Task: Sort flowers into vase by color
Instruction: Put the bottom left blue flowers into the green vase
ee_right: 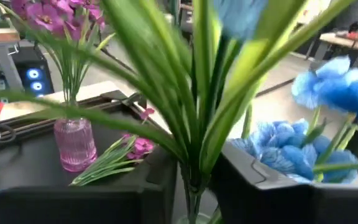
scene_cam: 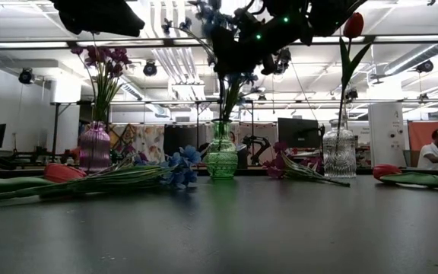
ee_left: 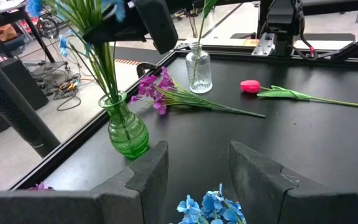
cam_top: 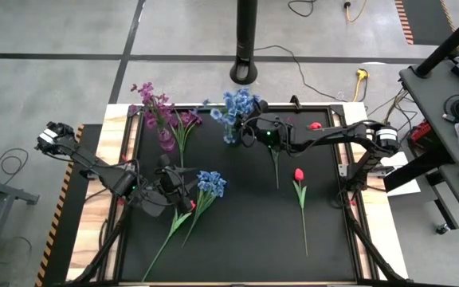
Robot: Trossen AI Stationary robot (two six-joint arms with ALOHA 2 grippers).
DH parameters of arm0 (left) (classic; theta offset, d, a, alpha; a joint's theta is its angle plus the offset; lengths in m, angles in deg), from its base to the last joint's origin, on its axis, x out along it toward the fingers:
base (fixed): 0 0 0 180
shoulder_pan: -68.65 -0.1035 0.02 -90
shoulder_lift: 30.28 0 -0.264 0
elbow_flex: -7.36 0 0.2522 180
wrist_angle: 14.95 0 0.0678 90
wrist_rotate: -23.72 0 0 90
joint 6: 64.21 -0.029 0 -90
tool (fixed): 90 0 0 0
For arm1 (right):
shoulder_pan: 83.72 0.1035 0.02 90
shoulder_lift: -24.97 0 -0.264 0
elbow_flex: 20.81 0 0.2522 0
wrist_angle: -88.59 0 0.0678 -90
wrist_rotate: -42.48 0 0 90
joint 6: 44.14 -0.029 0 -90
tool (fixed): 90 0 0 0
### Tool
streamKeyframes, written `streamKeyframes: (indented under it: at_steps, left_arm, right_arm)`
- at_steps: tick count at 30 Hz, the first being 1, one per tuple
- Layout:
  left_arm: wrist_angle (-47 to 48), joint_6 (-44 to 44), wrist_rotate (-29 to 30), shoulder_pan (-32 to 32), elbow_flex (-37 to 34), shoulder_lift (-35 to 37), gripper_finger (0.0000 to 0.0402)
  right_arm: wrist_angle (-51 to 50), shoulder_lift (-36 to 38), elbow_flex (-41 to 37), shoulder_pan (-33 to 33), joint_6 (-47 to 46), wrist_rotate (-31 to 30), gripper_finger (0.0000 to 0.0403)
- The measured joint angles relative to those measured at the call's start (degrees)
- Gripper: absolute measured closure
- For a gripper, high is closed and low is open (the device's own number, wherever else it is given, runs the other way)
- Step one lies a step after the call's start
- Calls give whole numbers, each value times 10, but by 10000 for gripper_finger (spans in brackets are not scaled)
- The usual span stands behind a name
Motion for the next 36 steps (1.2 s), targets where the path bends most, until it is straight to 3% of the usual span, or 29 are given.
streamKeyframes:
  at_steps: [22, 28, 36]
  left_arm:
    - [1, 7, 0, 0, 0, 0, 251]
    - [2, 20, -1, 0, 0, 0, 251]
    - [2, 36, -1, 0, 0, 0, 251]
  right_arm:
    - [-175, 35, 8, 20, -30, 0, 99]
    - [-225, 64, 8, 31, -47, -5, 74]
    - [-309, 107, 8, 64, -90, -4, 75]
